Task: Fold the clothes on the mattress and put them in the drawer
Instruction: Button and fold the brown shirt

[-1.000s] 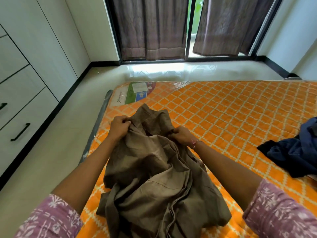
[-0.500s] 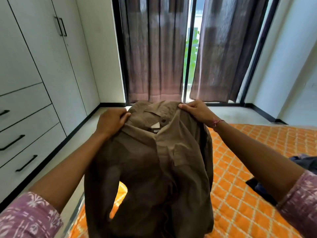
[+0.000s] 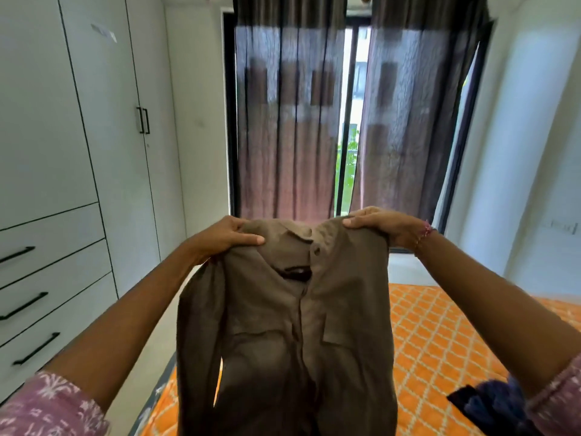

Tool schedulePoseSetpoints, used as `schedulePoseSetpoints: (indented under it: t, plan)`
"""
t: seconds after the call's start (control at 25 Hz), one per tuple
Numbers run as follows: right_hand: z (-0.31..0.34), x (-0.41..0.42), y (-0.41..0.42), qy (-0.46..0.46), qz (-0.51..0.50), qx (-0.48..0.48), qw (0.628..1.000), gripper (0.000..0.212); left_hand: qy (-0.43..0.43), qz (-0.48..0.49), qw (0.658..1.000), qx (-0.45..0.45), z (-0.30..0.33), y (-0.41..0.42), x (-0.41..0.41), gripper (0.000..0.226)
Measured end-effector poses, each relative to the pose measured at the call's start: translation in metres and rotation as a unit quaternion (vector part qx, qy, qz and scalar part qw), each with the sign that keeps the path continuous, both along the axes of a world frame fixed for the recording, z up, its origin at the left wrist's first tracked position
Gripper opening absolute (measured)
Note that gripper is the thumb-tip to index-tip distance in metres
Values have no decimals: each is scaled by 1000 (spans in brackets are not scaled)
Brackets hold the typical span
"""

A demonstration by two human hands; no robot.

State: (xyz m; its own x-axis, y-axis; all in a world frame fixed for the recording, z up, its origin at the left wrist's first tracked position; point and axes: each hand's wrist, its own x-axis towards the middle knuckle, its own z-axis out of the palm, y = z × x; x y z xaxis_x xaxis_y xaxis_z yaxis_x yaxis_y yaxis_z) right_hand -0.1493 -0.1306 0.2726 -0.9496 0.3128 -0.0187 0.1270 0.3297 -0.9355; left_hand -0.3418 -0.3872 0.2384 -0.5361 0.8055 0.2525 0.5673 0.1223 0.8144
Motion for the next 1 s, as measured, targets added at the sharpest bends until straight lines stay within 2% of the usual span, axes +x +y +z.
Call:
schedulePoseSetpoints:
  t: [0.04,0.08,0.12,0.2,0.24,0.28,0.36,0.4,0.44,0.52,0.56,0.64,0.68,0.72,0.76,0.8,0.84,0.88,0.92,1.0]
  plan:
    - [0,2,-2,-26,10,28,999,45,89,30,996,-6,-5,4,-1,25]
    - [0,3,-5,-19,10,27,999,48,128,70,989,37,-11,10,-1,31]
    - [0,3,-9,15,8,0,1000,42,123,112,980,111,-15,16,3,35]
    - [-2,1,-18,101,9,-105,989,23,-15,178,947,267,-14,29,10,43]
    - [-5,-2,-20,133,-10,-151,979,19,-105,195,931,291,-12,35,14,47]
    - [-11,-8,-22,142,-47,-170,974,18,-177,215,928,249,-12,42,14,54]
    - [-28,-22,-16,88,-176,-138,971,26,-244,235,938,74,-20,45,10,63]
    - [-34,-26,-11,59,-223,-131,964,33,-273,236,932,21,-23,42,6,64]
    - [-40,-27,-8,41,-250,-141,957,37,-320,216,922,-9,-27,37,3,63]
    - [-46,-28,-5,36,-262,-172,949,44,-386,179,905,11,-28,30,2,61]
    - [-47,-27,-7,32,-264,-188,946,46,-386,171,906,31,-28,29,-2,59]
    - [-43,-22,-10,38,-228,-217,948,38,-303,153,937,76,-26,30,-6,53]
    - [-40,-19,-12,49,-187,-226,955,28,-253,121,956,82,-23,26,-4,42]
    - [-38,-14,-12,60,-147,-202,966,19,-212,68,974,53,-21,20,-4,31]
    - [-37,-10,-10,65,-111,-126,984,18,-137,30,990,-30,-20,15,-8,28]
    - [-38,-7,-11,49,-100,32,993,23,-8,38,988,-151,-22,11,-13,27]
    - [-41,-8,-13,31,-122,227,966,24,146,86,951,-260,-24,9,-13,23]
    - [-47,-11,-14,32,-171,392,903,21,267,145,899,-315,-28,11,-11,18]
    - [-52,-13,-16,35,-225,486,844,19,337,210,861,-318,-32,13,-4,14]
    - [-56,-18,-25,27,-278,557,782,23,387,310,824,-274,-42,20,9,16]
